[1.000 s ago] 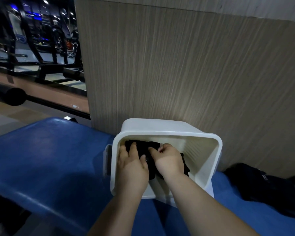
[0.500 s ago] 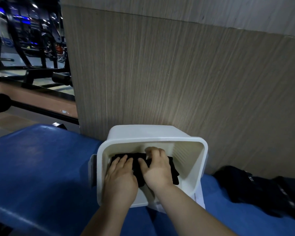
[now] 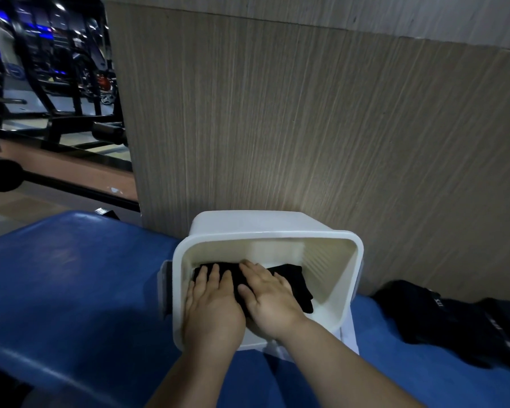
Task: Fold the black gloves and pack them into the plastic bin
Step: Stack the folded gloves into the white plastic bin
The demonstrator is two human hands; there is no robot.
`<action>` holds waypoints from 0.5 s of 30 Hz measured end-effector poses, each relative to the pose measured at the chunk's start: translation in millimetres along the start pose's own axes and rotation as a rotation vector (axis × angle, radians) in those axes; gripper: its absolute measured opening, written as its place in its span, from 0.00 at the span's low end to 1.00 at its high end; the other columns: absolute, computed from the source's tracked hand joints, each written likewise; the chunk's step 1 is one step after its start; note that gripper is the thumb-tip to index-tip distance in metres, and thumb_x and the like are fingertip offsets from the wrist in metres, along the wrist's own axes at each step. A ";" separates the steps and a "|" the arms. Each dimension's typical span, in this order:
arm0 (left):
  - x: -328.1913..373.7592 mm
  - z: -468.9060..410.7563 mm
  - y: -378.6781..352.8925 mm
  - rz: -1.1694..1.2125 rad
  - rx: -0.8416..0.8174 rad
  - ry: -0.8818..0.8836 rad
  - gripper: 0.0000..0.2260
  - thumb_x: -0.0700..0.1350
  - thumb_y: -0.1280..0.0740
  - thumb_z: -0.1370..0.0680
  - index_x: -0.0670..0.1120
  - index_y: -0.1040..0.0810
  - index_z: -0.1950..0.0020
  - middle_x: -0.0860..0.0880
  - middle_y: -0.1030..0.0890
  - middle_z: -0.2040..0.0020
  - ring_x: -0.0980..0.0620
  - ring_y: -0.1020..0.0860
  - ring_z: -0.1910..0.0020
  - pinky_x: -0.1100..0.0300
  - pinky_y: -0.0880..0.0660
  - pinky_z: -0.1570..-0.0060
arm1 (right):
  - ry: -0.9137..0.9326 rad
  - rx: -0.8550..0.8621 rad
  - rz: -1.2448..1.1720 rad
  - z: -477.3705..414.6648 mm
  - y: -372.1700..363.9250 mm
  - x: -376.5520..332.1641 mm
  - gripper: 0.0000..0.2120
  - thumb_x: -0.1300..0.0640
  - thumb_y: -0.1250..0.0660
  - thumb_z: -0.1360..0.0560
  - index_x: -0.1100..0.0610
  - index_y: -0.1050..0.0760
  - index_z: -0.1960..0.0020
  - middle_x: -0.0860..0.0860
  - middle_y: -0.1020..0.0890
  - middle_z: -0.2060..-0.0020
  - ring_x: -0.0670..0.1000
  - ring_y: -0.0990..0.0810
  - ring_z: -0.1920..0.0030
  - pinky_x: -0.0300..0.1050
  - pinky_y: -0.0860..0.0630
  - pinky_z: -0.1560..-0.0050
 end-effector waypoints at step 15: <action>-3.2 -7.2 -6.8 0.000 -0.137 -0.014 0.25 0.47 0.53 0.17 0.49 0.56 0.21 0.52 0.58 0.21 0.52 0.59 0.22 0.55 0.58 0.24 | 0.020 -0.010 0.047 1.8 -1.7 -0.7 0.23 0.44 0.55 0.17 0.44 0.48 0.22 0.39 0.48 0.23 0.42 0.52 0.24 0.46 0.59 0.25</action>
Point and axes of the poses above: each hand's wrist, its own z-axis away from the middle knuckle, its own y-axis out of the back of the hand, x = y × z, the point moved 3 cm from there along -z, towards the middle knuckle
